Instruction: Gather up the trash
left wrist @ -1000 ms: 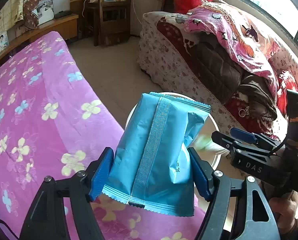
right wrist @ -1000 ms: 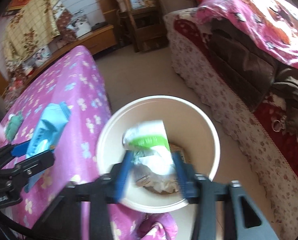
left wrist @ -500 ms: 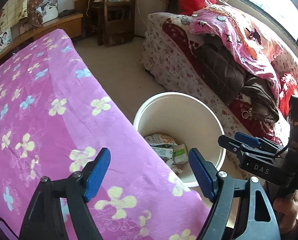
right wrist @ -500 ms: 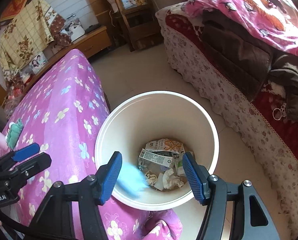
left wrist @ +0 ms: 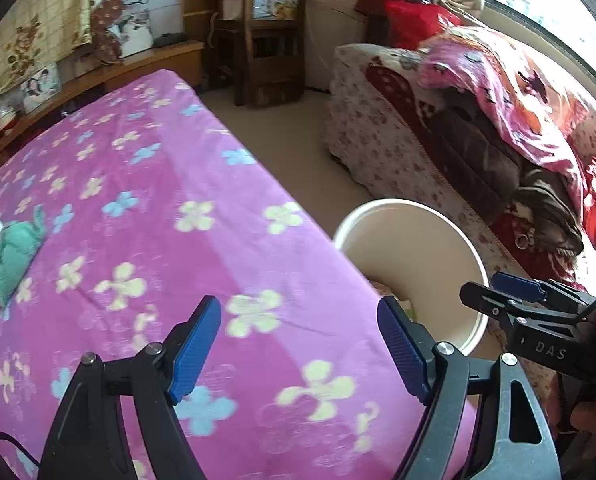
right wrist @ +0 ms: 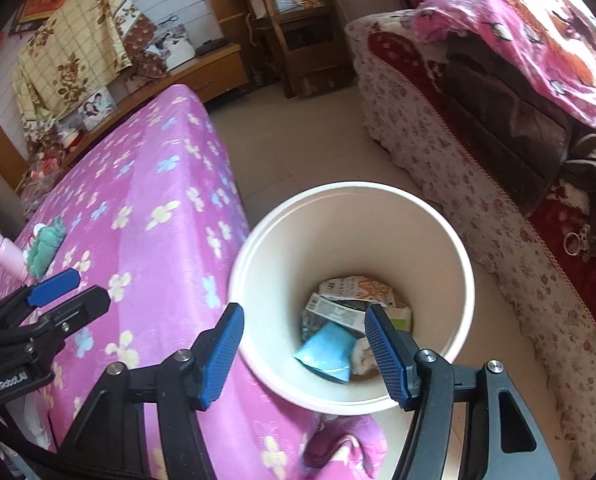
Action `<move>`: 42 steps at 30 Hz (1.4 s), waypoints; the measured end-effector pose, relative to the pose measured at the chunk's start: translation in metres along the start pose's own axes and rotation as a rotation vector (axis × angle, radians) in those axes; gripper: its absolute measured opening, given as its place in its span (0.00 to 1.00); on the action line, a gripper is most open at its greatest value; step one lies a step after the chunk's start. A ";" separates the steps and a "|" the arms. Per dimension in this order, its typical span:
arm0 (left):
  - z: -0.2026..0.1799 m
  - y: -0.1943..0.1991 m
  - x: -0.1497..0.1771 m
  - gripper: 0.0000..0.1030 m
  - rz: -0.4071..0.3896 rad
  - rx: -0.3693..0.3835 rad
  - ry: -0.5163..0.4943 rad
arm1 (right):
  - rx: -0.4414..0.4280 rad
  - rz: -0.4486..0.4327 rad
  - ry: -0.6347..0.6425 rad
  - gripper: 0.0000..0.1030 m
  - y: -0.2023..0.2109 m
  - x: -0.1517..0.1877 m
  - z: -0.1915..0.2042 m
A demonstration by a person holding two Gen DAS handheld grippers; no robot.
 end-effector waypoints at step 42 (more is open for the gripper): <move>0.317 0.079 0.009 0.40 -0.033 -0.244 0.275 | -0.223 0.067 0.390 0.65 -0.024 -0.001 0.282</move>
Point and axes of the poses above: each gripper's, at about its wrist camera, not at the fingertips, and y roughly against the way its jaws point, z to its left, x to its underside, the point moved 8 cm from there along -y, roughly the way its jaws point, and after that the axes turned 9 degrees about x, right-handed, at the moved point
